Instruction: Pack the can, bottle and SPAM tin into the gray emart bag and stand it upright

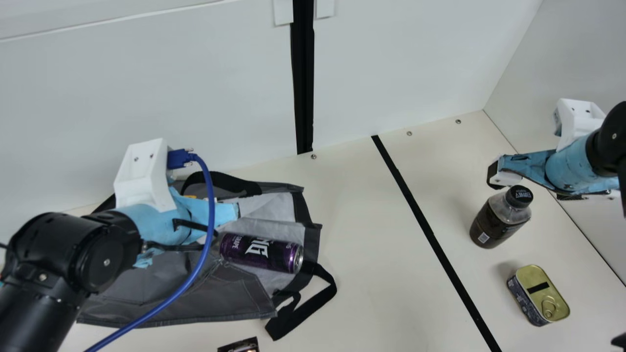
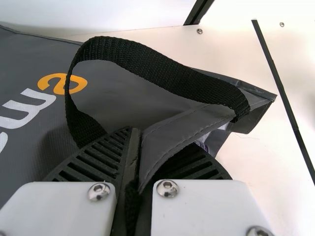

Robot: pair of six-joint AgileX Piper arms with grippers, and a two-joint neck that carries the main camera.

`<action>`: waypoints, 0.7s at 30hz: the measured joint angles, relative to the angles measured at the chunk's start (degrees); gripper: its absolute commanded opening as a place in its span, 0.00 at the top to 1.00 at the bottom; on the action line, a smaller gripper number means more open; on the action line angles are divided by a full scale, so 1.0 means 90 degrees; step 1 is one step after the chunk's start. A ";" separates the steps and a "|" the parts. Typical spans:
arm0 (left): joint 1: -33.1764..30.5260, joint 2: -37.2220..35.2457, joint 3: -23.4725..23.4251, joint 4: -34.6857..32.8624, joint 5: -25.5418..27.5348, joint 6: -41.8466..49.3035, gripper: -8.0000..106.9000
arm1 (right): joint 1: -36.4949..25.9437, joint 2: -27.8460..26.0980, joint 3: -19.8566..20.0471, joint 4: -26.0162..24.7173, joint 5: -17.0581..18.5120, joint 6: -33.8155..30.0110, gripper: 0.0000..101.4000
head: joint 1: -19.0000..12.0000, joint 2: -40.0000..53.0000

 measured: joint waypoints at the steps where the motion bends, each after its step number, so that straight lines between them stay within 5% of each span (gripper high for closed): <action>1: 0.0000 0.0000 0.0000 0.0000 0.0000 0.0000 1.00 | 0.0000 0.0035 0.0000 0.0000 -0.0024 0.0000 0.06 | 0.0000 0.0000; 21: 0.0000 0.0000 0.0000 0.0000 0.0000 0.0000 1.00 | 0.0030 0.0563 0.0268 0.0000 -0.0338 -0.0007 0.06 | 0.0000 0.0000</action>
